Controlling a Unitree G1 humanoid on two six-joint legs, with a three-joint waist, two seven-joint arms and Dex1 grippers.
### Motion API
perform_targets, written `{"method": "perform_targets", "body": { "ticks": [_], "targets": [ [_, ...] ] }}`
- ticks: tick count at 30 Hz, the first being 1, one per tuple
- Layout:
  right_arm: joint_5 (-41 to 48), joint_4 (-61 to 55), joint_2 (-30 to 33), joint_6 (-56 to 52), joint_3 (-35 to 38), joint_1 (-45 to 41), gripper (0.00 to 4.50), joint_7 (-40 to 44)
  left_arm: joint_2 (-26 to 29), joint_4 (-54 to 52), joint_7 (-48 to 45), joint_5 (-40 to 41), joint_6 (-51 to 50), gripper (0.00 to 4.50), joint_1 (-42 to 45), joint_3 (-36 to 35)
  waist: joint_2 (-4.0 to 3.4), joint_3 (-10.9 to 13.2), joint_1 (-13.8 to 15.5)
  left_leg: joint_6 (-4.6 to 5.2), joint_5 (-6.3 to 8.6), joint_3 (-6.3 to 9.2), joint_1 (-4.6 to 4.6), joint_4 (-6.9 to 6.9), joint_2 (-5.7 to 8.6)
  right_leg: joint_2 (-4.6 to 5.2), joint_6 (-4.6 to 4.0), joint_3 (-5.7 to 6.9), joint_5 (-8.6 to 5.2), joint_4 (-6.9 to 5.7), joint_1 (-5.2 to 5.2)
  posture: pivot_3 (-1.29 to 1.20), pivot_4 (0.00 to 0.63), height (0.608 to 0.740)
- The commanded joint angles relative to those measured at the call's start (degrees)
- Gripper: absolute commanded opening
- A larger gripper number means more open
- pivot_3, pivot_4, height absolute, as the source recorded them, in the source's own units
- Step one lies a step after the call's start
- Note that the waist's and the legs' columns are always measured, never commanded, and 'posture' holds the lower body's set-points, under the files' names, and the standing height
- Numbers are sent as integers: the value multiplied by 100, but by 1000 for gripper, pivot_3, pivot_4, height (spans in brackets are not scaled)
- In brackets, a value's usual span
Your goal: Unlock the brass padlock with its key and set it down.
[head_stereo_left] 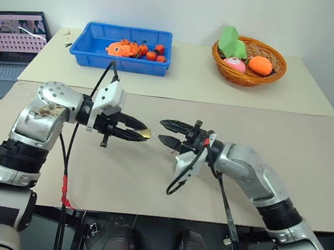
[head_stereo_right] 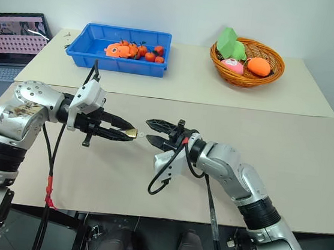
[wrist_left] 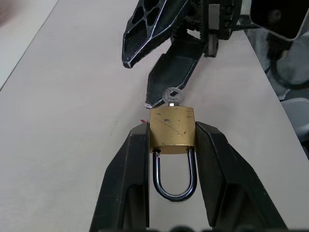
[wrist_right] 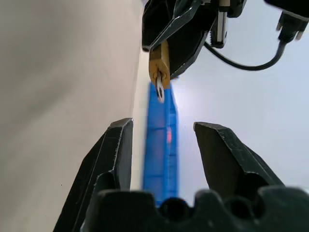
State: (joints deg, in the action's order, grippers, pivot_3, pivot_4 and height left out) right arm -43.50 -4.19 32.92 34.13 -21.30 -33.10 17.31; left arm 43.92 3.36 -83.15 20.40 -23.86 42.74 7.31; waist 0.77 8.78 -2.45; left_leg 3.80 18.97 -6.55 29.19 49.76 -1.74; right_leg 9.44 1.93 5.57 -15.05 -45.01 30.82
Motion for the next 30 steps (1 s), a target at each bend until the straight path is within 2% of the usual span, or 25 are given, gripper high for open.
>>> {"method": "perform_targets", "body": {
  "ticks": [1,6,30],
  "targets": [
    [-706,-56,0,375,51,-34,2482,-935,25,-135,30,92,22,835,96,-118,0,0,-9,0,0,-1,0,0,0,0,0,-1,0,-1,1,0,150,664],
    [-1053,-45,-85,438,-69,-39,2482,-1234,21,-115,36,77,39,835,121,-112,0,0,-11,-1,-1,-5,0,1,-1,0,-1,-5,-2,-7,5,0,150,664],
    [-1079,22,-274,469,-210,-309,2482,-1121,-34,-60,80,61,70,835,163,-102,0,0,-12,0,0,-3,5,4,0,-1,-1,-4,-2,-8,9,0,150,664]
  ]
}}
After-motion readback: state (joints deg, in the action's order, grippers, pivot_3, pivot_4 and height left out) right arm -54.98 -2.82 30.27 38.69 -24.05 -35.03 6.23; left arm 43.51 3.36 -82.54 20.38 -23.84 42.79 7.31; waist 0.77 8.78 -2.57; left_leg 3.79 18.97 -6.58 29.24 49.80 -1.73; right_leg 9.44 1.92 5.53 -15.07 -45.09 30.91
